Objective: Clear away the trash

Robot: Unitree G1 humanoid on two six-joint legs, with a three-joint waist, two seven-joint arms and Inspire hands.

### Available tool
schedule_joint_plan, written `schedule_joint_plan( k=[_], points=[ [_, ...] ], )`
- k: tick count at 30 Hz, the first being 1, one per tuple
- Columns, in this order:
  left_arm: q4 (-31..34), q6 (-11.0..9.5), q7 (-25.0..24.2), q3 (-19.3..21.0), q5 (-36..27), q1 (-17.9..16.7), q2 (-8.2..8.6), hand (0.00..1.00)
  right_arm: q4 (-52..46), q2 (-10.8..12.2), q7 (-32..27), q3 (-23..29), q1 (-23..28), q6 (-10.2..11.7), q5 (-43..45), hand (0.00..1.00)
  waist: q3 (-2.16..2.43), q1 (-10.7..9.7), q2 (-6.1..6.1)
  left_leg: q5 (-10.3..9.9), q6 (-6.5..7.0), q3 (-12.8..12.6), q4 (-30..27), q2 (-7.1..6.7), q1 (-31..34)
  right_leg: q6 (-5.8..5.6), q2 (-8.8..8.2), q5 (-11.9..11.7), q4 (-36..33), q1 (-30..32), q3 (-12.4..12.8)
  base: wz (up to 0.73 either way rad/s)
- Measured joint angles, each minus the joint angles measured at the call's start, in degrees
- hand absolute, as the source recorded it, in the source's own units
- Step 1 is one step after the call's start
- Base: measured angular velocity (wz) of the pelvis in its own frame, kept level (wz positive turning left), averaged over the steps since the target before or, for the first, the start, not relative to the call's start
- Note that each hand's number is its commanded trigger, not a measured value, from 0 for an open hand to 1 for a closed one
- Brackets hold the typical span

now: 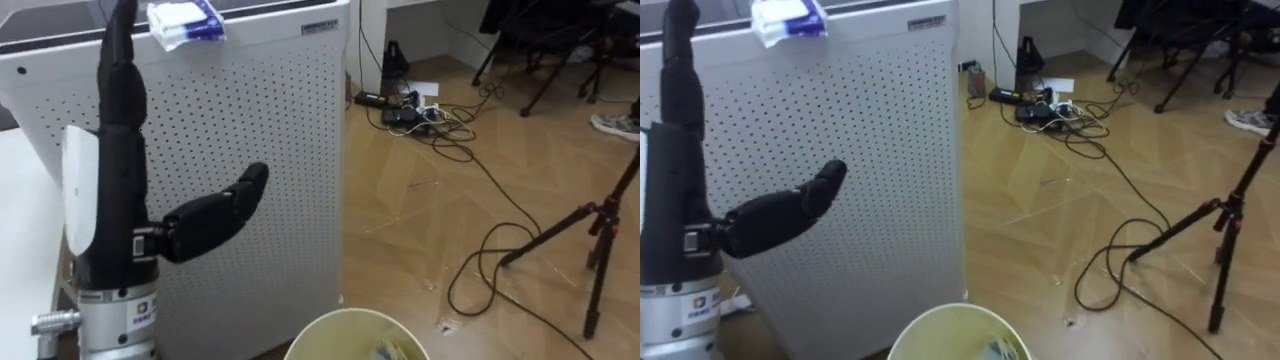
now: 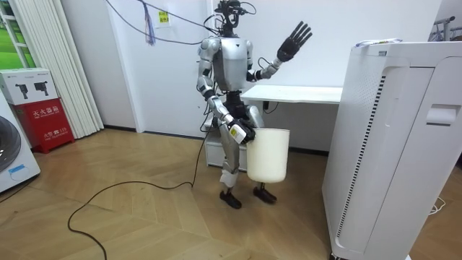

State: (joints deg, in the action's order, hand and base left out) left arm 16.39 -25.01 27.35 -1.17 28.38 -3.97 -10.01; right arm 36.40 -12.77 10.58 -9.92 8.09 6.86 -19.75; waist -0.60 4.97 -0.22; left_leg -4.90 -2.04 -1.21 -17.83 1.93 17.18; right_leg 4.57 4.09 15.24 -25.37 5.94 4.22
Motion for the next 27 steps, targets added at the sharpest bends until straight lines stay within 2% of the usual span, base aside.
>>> schedule_joint_plan(
  k=[1, 2, 3, 4, 6, 7, 8, 9, 10, 11, 12, 13, 14, 16, 17, 18, 19, 20, 21, 22, 25, 27],
  points=[
    [0.0, 0.0, 0.0, 0.3, 0.5, -0.1, -0.03, 0.0, 0.1, 0.0, 0.0, 0.0, 0.1, 0.0, 0.0, 1.0, 0.27, -0.1, -0.26, 1.5, 0.43, 0.0, 0.6, -0.29, -0.4, -0.6, -0.23, 0.5, -0.4, 0.0, -0.5, -0.09],
    [0.0, 0.0, 0.0, 0.6, 1.6, -0.1, -0.03, 0.0, 0.4, 0.0, 0.0, 0.0, 0.1, 0.0, -0.1, 1.0, 0.43, -0.2, -0.94, 3.0, 0.85, -0.5, 1.1, -0.61, -0.9, -0.87, -1.55, 1.3, -0.4, -0.3, -2.9, -0.04],
    [0.0, 0.0, 0.0, 0.7, 2.3, -0.3, -0.02, 0.0, 0.5, -0.2, 0.1, 0.2, 0.4, 0.0, 0.0, 1.0, 0.34, 0.1, -1.25, 4.6, 1.24, -0.8, 0.5, -0.74, -1.7, -0.79, -2.79, 1.8, -0.2, -1.1, -5.4, -0.13],
    [0.0, 0.0, 0.0, 0.9, 2.6, -0.6, -0.03, 0.0, 0.5, -0.2, 0.1, 0.2, 0.5, 0.0, 0.0, 1.0, 0.34, 0.3, -1.23, 5.6, 1.63, -0.8, 0.0, -0.82, -2.0, -0.84, -3.18, 2.2, -0.2, -1.6, -6.1, -0.18],
    [0.0, 0.0, 0.0, 1.1, 2.8, -0.9, -0.25, 0.0, 0.5, -0.3, 0.1, 0.2, 0.6, -0.2, 0.1, 1.0, 0.15, 0.1, -1.99, 2.6, 3.08, -1.2, -2.5, -2.31, -2.7, -1.46, -4.89, 4.4, -0.2, -3.8, -6.1, 0.04],
    [0.0, 0.0, -0.1, 1.1, 2.9, -0.9, -0.28, 0.0, 0.5, -0.4, 0.1, 0.2, 0.6, -0.3, -0.3, 1.0, 0.1, 0.1, -2.05, 0.8, 3.5, -1.7, -3.9, -2.94, -3.0, -1.87, -5.74, 5.5, -0.2, -4.8, -6.1, 0.08],
    [0.1, 0.0, -0.1, 1.1, 2.9, -0.9, -0.3, 0.0, 0.5, -0.5, 0.1, 0.2, 0.7, -0.3, -0.4, 1.0, 0.08, 0.1, -2.11, -0.2, 3.75, -2.0, -4.5, -3.27, -3.2, -2.16, -6.2, 6.0, -0.4, -5.3, -6.0, 0.0],
    [0.1, -0.1, -0.1, 1.1, 3.0, -0.7, -0.39, 0.0, 0.5, -0.6, 0.0, 0.1, 0.7, -0.3, -0.4, 1.0, 0.09, 0.3, -2.16, -2.2, 4.22, -2.3, -5.6, -4.26, -3.7, -3.01, -7.32, 7.1, -1.7, -5.9, -6.2, -0.08],
    [0.0, -0.1, 0.0, 1.1, 3.3, -0.4, -0.44, 0.0, 0.5, -0.7, -0.1, 0.0, 0.5, -0.3, -0.7, 1.0, 0.06, 0.5, -2.18, -4.2, 5.07, -3.1, -6.8, -4.96, -4.1, -4.18, -8.73, 8.1, -6.2, -5.3, -7.7, -0.11],
    [0.0, -0.1, 0.1, 1.1, 3.7, -0.1, -0.48, 0.0, 0.5, -0.7, -0.2, -0.1, 0.3, -0.4, -0.7, 1.0, -0.18, 0.8, -1.78, -4.9, 5.19, -3.5, -7.8, -5.01, -4.3, -4.54, -9.49, 7.9, -9.9, -4.1, -9.0, -0.12],
    [-0.1, -0.4, 0.3, 1.1, 5.2, 0.4, -0.69, 0.0, 0.5, -0.4, -0.4, -0.1, 0.2, -0.4, -0.7, 1.0, -0.36, 1.0, -1.53, -6.7, 5.53, -3.6, -9.4, -5.25, -4.9, -6.19, -11.03, 6.9, -16.5, -1.9, -10.5, 0.0],
    [-0.1, -0.5, 0.8, 1.0, 6.3, 0.8, -1.02, 0.0, 0.5, -0.2, -0.5, -0.1, 0.2, -0.5, -0.7, 1.0, -0.38, 0.9, -1.49, -7.5, 5.73, -3.4, -9.7, -5.49, -5.2, -7.01, -11.55, 6.0, -19.6, -0.9, -11.2, 0.15],
    [-0.2, -0.9, 1.5, 0.9, 7.8, 1.4, -1.8, 0.0, 0.5, 0.0, -0.5, -0.2, 0.3, -0.5, -0.6, 1.0, -0.65, 0.3, -1.19, -8.6, 6.01, -2.5, -9.8, -5.71, -6.9, -7.24, -12.05, 3.5, -24.7, 1.0, -11.7, 0.25],
    [-0.3, -1.2, 2.8, 0.9, 8.3, 1.7, -2.43, 0.0, 0.3, 0.2, -0.4, -0.1, 0.1, -0.5, -0.6, 1.0, -0.77, -0.1, -0.05, -9.3, 5.77, -0.4, -8.4, -5.24, -9.0, -6.99, -11.83, 5.4, -24.4, 2.8, -12.3, 0.24],
    [-0.3, -1.2, 3.8, 1.0, 8.3, 2.0, -2.47, 0.0, 0.2, 0.2, -0.3, -0.1, -0.3, -0.5, -0.6, 1.0, -0.92, -0.2, 0.67, -9.3, 5.6, 0.8, -7.4, -4.74, -9.8, -7.19, -11.58, 6.1, -20.0, 4.8, -12.9, 0.38],
    [-0.3, -1.2, 4.3, 0.9, 8.3, 2.3, -2.81, 0.0, -0.2, 0.2, -0.2, -0.1, -0.2, -0.4, -0.5, 1.0, -0.77, -0.8, 0.67, -9.2, 5.24, 2.4, -7.1, -4.84, -10.1, -7.41, -11.93, 5.7, -11.9, 6.3, -13.2, 0.6],
    [-0.4, -1.2, 4.7, 1.0, 8.3, 2.4, -3.32, 0.0, -0.3, 0.4, -0.1, -0.1, -0.2, -0.3, 0.1, 1.0, -0.78, -1.5, 0.48, -9.7, 4.6, 3.6, -7.4, -4.9, -10.2, -6.81, -12.08, 1.0, -5.5, 7.8, -13.0, 0.59],
    [-0.7, -1.2, 4.6, 1.0, 8.4, 2.4, -3.76, 0.0, -0.3, 0.4, -0.1, -0.1, 0.0, -0.3, 0.4, 1.0, -0.75, -1.8, 0.4, -9.9, 4.23, 4.3, -7.5, -4.9, -10.5, -5.66, -12.12, -3.0, -4.4, 8.1, -13.0, 0.49],
    [-0.7, -1.1, 4.6, 1.1, 8.4, 2.0, -4.08, 0.0, -0.2, 0.4, 0.0, -0.1, 0.5, -0.3, 2.0, 1.0, -0.25, -1.7, 0.68, -10.2, 3.71, 5.1, -7.4, -4.28, -11.1, -4.69, -11.75, -3.0, -3.1, 6.4, -13.9, 0.23],
    [-0.6, -1.1, 4.6, 1.4, 8.4, 2.1, -4.2, 0.0, -0.2, 0.4, 0.0, -0.1, 0.4, -0.3, 2.8, 1.0, -0.19, -1.4, 0.9, -10.0, 3.2, 5.2, -6.9, -3.54, -11.8, -4.18, -10.76, -3.1, -2.0, 4.8, -14.5, 0.15],
    [-0.4, -0.4, 4.5, 1.6, 8.8, 1.9, -4.21, 0.0, -0.3, 0.0, 1.0, 0.1, -0.1, -0.3, 4.2, 1.0, -0.21, -1.7, 0.78, -9.2, 1.91, 5.3, -4.9, -2.27, -13.6, -3.5, -9.19, -3.5, 1.4, 1.5, -15.2, 0.08],
    [0.3, 0.3, 4.5, 1.6, 9.0, 1.9, -4.21, 0.0, -0.3, -0.4, 1.7, 0.7, -0.2, -0.3, 4.2, 1.0, -0.17, -1.8, 0.78, -9.1, 1.85, 5.3, -2.6, -1.68, -15.1, -3.31, -8.45, -3.6, 3.0, 0.4, -15.6, 0.02]
  ],
)
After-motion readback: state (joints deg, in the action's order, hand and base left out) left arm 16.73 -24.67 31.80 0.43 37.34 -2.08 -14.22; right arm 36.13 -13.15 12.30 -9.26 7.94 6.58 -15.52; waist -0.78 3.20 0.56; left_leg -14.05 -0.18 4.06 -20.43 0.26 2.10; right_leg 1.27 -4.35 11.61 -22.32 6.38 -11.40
